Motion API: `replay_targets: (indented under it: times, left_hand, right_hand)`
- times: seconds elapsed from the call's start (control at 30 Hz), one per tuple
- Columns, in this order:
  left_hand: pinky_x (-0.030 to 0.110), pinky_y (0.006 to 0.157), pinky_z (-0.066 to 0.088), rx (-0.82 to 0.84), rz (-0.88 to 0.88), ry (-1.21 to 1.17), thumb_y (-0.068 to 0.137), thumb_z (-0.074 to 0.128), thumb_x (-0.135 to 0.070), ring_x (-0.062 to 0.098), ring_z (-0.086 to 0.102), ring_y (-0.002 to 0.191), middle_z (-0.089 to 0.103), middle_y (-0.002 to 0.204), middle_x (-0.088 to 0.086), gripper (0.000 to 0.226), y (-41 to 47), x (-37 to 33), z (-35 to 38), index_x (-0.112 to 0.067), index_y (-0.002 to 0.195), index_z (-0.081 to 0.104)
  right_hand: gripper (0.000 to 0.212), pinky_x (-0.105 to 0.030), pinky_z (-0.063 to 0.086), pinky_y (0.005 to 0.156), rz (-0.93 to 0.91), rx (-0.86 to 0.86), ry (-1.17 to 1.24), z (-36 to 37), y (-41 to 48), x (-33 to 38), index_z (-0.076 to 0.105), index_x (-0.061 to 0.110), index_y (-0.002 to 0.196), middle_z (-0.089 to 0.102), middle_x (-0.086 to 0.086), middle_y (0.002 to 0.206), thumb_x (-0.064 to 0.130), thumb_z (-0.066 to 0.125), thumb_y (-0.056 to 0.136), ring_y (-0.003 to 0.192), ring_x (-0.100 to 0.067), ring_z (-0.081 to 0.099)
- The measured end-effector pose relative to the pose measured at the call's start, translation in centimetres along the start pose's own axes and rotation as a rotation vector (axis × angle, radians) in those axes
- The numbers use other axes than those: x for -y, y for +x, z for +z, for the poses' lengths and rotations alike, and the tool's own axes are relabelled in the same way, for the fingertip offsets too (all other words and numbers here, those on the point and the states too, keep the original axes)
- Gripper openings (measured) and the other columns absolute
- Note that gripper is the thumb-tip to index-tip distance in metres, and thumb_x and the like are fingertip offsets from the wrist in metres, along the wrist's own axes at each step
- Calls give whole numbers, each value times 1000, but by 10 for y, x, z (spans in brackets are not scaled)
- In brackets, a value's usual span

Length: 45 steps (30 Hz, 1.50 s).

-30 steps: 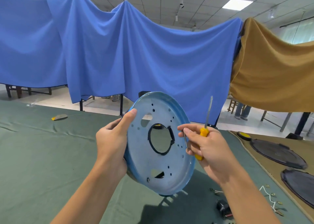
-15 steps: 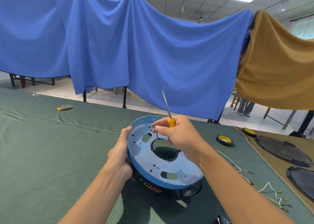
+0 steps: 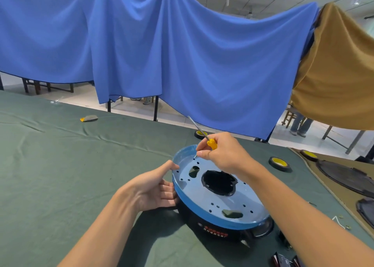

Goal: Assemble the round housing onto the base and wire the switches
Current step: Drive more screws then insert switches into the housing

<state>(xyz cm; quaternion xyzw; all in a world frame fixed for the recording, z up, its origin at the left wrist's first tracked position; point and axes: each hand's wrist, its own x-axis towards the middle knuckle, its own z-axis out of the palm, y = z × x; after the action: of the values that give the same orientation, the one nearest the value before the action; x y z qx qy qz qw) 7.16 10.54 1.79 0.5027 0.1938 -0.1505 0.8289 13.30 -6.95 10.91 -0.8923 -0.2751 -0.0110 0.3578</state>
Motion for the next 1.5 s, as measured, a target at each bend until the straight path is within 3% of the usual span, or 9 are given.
replay_targets:
  times: [0.1, 0.2, 0.4, 0.6, 0.83, 1.03, 1.2, 1.33, 1.5]
  left_hand:
    - [37, 63, 60, 72, -9, -5, 58, 88, -28, 30, 68, 67, 68, 85, 21, 59, 0, 5, 3, 8, 97, 62]
    - [40, 67, 60, 149, -4, -47, 50, 97, -35, 32, 71, 76, 69, 96, 24, 68, 2, 8, -1, 11, 92, 69]
    - [39, 72, 59, 210, -32, -48, 42, 99, -45, 31, 72, 86, 69, 110, 23, 93, 6, 9, -7, 11, 108, 64]
    - [42, 79, 60, 209, -32, -63, 42, 99, -44, 31, 71, 92, 68, 115, 23, 99, 6, 8, -7, 11, 115, 60]
    - [44, 87, 58, 174, -39, -95, 68, 78, -53, 31, 68, 102, 66, 123, 23, 86, 13, 10, -10, 11, 121, 57]
    - [42, 77, 61, 143, -46, -80, 65, 80, -47, 28, 72, 86, 70, 104, 20, 74, 15, 10, -10, 9, 110, 63]
    - [42, 75, 61, 160, -51, -77, 61, 83, -46, 28, 72, 86, 70, 104, 20, 71, 15, 9, -10, 9, 102, 66]
    - [42, 80, 61, 159, -53, -77, 64, 82, -47, 28, 72, 88, 70, 106, 20, 72, 17, 10, -11, 9, 106, 65]
    - [42, 83, 60, 143, -50, -73, 64, 79, -47, 28, 71, 91, 70, 110, 20, 76, 16, 10, -10, 8, 112, 62]
  right_hand:
    - [5, -25, 53, 73, -1, 51, -15, 6, 4, 2, 72, 22, 80, 71, 2, 85, 19, 74, 84, 85, -12, 65]
    - [5, -17, 46, 62, 13, 109, -16, 13, 7, 1, 72, 23, 82, 70, 6, 81, 19, 73, 84, 80, -6, 63]
    - [10, -17, 41, 57, -17, 150, -108, 27, 11, -1, 72, 26, 79, 67, 9, 78, 19, 71, 85, 76, -7, 61]
    - [7, -14, 39, 53, -49, 144, -188, 29, 16, 0, 72, 23, 83, 68, 5, 82, 18, 69, 87, 76, -8, 60]
    - [3, -15, 42, 54, -49, 190, -234, 33, 20, 1, 74, 21, 86, 69, 4, 84, 19, 71, 86, 76, -6, 61]
    - [10, -31, 57, 73, -49, 238, -253, 45, 20, -3, 77, 19, 93, 72, 0, 87, 21, 72, 85, 81, -14, 64]
    - [11, -27, 55, 68, -54, 261, -218, 41, 21, -5, 77, 20, 95, 72, 2, 85, 21, 71, 86, 80, -13, 65]
    - [14, -33, 55, 70, -48, 221, -252, 44, 19, -7, 74, 16, 88, 70, 0, 81, 29, 73, 84, 77, -14, 64]
    - [25, -32, 49, 61, -68, 218, -306, 46, 17, -8, 70, 13, 82, 67, -5, 76, 38, 68, 86, 70, -15, 59]
